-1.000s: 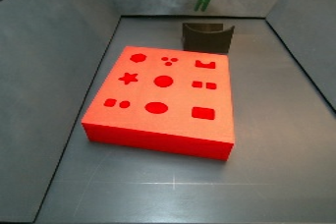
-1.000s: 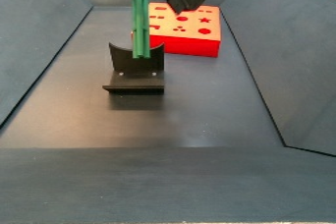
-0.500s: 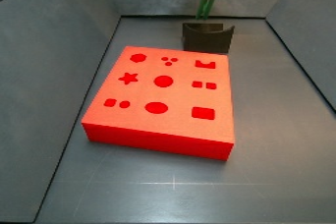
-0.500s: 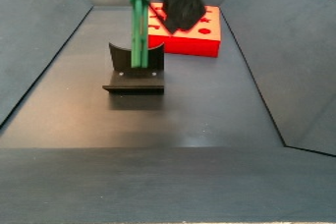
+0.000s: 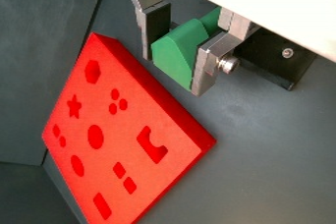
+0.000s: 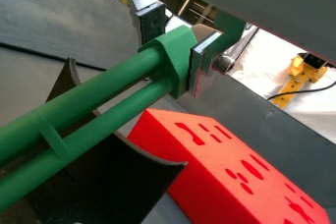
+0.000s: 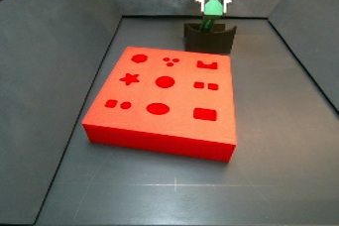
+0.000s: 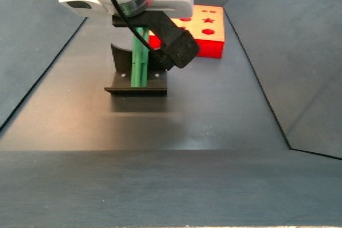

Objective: Pick up the 3 prong object. Move up. Place the 3 prong object on the fixture. Regrasp the 3 prong object. Move to above the board. Insert the 3 prong object.
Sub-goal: Place the 3 prong object on the fixture, then regrasp the 3 prong object.

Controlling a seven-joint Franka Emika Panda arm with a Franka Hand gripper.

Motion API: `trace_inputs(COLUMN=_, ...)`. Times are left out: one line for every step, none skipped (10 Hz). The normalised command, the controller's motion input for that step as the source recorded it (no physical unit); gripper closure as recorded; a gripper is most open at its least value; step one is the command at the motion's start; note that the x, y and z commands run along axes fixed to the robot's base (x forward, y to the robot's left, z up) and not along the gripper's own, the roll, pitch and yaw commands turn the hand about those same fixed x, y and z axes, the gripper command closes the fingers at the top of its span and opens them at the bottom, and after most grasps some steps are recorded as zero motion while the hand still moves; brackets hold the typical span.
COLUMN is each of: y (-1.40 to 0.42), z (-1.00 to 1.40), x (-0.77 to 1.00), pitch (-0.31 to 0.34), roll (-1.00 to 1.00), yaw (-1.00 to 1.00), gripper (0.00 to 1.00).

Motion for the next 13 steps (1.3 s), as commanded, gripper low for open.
trace_inputs(y=0.12, z=-0.53, x=0.05, pitch=-0.087, roll=-0.03, yaw=0.07, gripper=1.00)
trace_inputs(y=0.11, z=-0.53, x=0.05, pitch=-0.077, roll=-0.04, yaw=0.07, gripper=1.00)
trace_inputs(y=0.11, z=-0.53, x=0.04, pitch=-0.070, roll=-0.03, yaw=0.06, gripper=1.00)
trace_inputs(y=0.11, z=-0.54, x=0.04, pitch=-0.065, roll=-0.03, yaw=0.06, gripper=1.00)
trace_inputs(y=0.11, z=-0.54, x=0.03, pitch=-0.060, roll=-0.03, yaw=0.06, gripper=1.00)
trace_inputs(y=0.11, z=-0.54, x=0.03, pitch=-0.056, roll=-0.03, yaw=0.05, gripper=1.00)
trace_inputs(y=0.11, z=-0.54, x=0.03, pitch=-0.054, roll=-0.03, yaw=0.05, gripper=1.00)
trace_inputs(y=0.00, z=0.00, x=0.00, pitch=0.000, roll=0.00, yaw=0.00, gripper=0.00)
trace_inputs(y=0.00, z=1.00, x=0.00, pitch=0.024, roll=-0.03, yaw=0.00, gripper=0.00)
trace_inputs(y=0.00, z=1.00, x=0.00, pitch=0.024, roll=-0.02, yaw=0.01, gripper=0.00)
trace_inputs(y=0.01, z=1.00, x=-0.01, pitch=0.029, roll=0.00, yaw=0.01, gripper=0.00)
trace_inputs(y=0.01, z=1.00, x=-0.02, pitch=0.037, roll=0.01, yaw=0.01, gripper=0.00)
trace_inputs(y=0.01, z=1.00, x=-0.03, pitch=0.042, roll=0.02, yaw=0.01, gripper=0.00)
